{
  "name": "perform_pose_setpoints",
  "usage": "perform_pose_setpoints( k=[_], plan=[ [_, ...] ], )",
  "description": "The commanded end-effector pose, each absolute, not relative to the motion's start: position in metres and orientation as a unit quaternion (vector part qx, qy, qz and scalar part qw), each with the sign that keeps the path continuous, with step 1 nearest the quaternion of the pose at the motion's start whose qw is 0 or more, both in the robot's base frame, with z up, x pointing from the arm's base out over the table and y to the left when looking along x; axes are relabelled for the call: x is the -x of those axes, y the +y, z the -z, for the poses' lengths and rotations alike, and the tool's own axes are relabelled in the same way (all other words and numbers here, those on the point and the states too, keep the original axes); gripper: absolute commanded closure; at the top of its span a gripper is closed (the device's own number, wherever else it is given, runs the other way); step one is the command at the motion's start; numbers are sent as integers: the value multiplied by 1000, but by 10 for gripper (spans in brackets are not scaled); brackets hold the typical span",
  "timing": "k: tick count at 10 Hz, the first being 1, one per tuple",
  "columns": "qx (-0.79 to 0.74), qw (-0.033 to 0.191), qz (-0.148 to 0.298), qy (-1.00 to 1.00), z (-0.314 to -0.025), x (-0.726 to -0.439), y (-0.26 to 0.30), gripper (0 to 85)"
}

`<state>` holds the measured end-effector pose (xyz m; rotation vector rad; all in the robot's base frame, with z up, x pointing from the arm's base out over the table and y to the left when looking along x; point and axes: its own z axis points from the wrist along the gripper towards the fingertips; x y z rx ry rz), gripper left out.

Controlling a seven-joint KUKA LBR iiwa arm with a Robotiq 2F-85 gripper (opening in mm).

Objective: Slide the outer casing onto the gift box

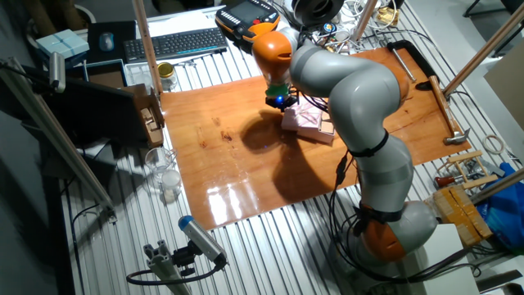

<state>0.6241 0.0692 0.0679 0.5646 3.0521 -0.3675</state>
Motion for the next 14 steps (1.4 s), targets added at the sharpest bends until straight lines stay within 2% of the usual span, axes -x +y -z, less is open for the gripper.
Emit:
perform_pose_setpoints(
  k=[1, 6, 14],
  plan=[
    [-180, 7, 118, 977, -70, -624, 69, 850],
    [-183, 7, 118, 976, -70, -625, 73, 850],
    [-185, 8, 118, 976, -48, -627, 72, 850]
  ],
)
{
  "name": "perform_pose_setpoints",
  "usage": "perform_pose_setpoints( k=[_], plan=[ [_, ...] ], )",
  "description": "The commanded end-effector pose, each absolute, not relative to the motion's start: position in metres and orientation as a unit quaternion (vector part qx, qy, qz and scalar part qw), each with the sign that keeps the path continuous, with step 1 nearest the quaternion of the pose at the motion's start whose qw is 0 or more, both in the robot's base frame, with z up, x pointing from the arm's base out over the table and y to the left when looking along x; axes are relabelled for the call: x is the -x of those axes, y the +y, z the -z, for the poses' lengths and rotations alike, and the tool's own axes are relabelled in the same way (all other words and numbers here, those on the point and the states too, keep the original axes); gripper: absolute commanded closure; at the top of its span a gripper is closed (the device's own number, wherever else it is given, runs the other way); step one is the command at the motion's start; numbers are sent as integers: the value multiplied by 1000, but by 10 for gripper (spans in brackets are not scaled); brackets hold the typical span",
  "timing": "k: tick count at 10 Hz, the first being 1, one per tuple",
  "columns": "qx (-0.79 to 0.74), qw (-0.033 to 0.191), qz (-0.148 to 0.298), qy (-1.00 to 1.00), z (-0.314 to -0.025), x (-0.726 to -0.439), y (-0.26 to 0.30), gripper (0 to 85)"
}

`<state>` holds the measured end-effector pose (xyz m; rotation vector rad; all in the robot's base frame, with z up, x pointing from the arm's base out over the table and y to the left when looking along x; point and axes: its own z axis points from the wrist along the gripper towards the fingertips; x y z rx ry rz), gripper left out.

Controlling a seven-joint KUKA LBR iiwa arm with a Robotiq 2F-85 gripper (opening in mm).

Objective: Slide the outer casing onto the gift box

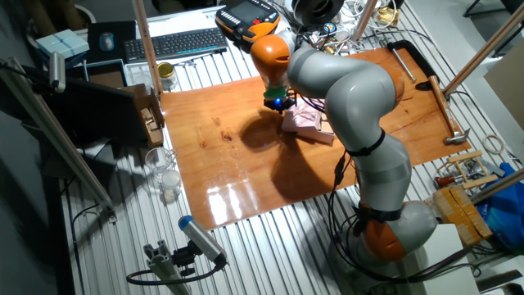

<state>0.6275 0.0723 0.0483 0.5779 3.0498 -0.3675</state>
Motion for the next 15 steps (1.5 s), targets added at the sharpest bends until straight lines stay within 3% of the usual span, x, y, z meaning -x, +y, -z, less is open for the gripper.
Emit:
perform_pose_setpoints(
  k=[1, 10, 15],
  plan=[
    [-184, 8, 119, 976, -47, -627, 72, 850],
    [-178, 6, 124, 976, -36, -620, 66, 850],
    [-173, -1, 130, 976, -45, -615, 65, 850]
  ],
)
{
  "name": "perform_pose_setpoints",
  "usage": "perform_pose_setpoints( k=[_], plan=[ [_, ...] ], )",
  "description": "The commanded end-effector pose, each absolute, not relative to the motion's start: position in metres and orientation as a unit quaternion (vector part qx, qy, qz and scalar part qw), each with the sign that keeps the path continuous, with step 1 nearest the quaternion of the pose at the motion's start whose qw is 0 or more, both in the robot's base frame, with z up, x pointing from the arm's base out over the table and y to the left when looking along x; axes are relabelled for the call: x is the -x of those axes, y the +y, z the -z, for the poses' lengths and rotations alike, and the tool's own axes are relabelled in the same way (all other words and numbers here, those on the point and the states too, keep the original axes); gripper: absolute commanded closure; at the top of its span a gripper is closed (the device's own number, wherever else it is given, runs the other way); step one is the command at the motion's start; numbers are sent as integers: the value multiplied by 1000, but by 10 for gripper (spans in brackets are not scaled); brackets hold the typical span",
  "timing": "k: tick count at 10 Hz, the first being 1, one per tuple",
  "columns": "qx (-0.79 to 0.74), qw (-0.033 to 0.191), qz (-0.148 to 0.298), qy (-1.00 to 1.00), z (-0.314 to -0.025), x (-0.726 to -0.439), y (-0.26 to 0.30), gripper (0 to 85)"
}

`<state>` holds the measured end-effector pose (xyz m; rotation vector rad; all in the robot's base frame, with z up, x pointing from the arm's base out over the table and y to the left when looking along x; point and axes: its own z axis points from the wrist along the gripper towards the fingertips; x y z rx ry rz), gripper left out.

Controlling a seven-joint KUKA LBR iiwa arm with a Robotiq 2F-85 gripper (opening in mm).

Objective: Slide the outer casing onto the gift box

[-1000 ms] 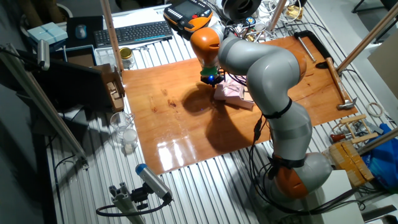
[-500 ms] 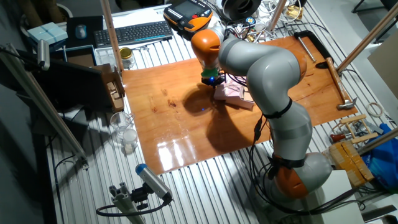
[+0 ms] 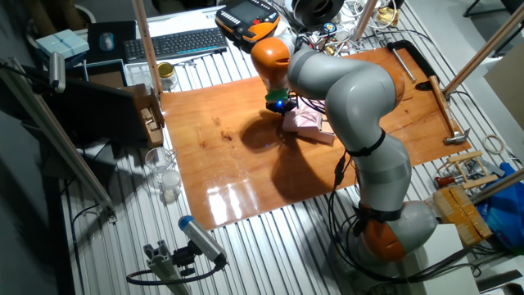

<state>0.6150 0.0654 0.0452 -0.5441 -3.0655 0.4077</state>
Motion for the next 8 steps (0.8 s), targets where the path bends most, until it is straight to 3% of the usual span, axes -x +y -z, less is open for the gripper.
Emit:
perform_pose_setpoints(
  k=[1, 8],
  plan=[
    [172, 1, -130, -976, -46, -614, 65, 850],
    [168, 6, -131, -977, -57, -609, 64, 850]
  ],
)
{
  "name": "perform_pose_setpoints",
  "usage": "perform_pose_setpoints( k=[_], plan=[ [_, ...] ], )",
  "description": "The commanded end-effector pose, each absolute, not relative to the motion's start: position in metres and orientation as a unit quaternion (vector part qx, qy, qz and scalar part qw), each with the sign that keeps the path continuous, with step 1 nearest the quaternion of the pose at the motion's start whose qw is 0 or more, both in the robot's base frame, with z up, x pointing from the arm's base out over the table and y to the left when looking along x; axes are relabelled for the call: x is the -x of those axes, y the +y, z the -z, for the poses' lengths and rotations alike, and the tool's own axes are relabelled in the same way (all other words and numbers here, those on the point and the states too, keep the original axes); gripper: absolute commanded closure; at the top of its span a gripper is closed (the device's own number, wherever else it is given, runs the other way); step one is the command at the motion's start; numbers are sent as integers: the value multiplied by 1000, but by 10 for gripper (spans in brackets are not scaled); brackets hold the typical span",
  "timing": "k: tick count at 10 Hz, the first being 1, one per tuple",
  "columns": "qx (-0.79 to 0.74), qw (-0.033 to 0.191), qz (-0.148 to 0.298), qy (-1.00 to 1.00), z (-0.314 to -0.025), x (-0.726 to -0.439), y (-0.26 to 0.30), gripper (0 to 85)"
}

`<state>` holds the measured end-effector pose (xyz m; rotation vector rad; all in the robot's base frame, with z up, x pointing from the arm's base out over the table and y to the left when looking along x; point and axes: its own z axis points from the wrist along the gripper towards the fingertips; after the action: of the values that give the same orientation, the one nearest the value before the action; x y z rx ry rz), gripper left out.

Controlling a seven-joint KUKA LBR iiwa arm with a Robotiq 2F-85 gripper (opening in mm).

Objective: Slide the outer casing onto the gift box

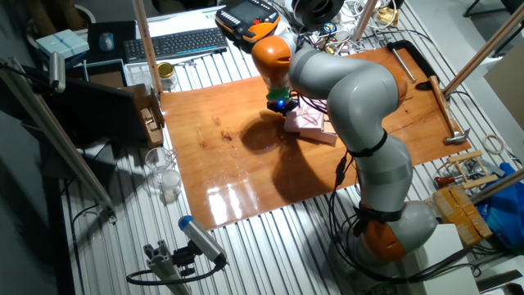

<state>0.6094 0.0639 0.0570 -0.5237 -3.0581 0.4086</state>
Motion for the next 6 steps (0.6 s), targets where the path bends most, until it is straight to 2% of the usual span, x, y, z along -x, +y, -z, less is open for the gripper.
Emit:
perform_pose_setpoints(
  k=[1, 6],
  plan=[
    [166, 6, -131, -977, -58, -609, 63, 850],
    [162, 9, -129, -978, -63, -608, 60, 850]
  ],
)
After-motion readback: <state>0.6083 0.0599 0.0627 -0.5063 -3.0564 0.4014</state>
